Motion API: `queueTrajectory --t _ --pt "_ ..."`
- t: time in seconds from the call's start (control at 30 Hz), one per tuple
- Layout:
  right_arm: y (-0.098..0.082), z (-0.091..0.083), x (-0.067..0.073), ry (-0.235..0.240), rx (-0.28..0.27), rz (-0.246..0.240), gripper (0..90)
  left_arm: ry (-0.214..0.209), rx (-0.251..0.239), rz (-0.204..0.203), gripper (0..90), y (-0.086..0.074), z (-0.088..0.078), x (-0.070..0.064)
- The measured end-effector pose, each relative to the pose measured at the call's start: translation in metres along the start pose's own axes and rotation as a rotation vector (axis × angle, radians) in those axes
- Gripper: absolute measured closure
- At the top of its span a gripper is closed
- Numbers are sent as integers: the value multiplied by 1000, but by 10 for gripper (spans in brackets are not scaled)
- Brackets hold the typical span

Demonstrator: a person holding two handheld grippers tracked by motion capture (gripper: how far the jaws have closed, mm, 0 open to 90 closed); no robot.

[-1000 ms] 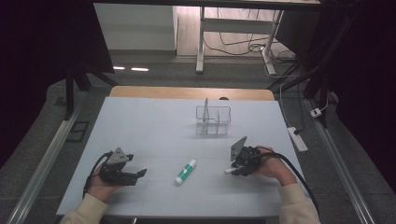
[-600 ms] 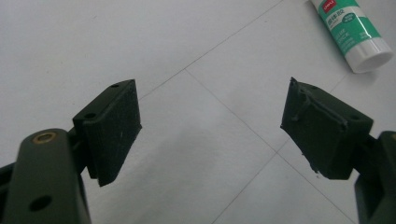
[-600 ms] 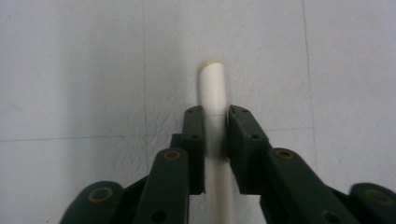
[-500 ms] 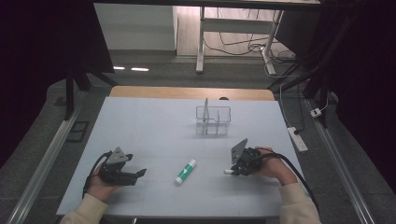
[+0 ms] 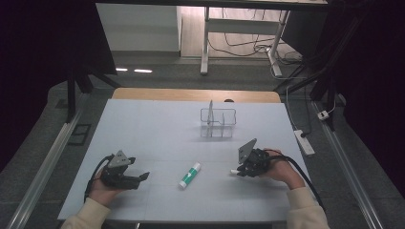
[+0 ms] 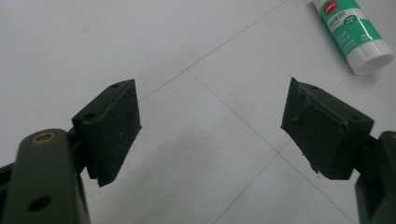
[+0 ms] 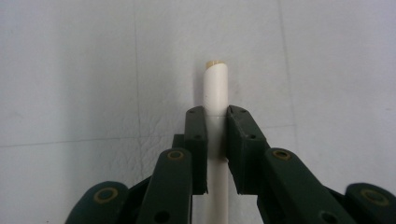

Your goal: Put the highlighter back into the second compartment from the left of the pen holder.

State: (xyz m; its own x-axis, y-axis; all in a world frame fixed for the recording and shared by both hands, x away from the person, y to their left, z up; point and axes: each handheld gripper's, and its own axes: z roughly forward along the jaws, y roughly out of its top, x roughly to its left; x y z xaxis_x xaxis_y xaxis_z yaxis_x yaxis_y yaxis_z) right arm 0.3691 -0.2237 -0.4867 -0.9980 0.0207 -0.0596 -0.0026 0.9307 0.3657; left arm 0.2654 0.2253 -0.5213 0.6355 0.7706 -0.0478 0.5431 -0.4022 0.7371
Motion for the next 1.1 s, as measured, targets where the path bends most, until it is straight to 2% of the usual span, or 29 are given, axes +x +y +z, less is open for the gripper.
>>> queueTrajectory --t 0.27,0.53,0.83,1.1 --pt "0 -12 -3 -30 -57 27 785 0 0 -2 196 0 0 0" --pt "-1 -24 -5 -89 -110 73 786 0 1 -2 196 0 0 0" --pt "-4 -41 -7 -146 -213 145 786 3 -1 0 195 0 0 0" --pt "-4 -51 -9 -204 -280 205 785 3 1 1 195 0 0 0"
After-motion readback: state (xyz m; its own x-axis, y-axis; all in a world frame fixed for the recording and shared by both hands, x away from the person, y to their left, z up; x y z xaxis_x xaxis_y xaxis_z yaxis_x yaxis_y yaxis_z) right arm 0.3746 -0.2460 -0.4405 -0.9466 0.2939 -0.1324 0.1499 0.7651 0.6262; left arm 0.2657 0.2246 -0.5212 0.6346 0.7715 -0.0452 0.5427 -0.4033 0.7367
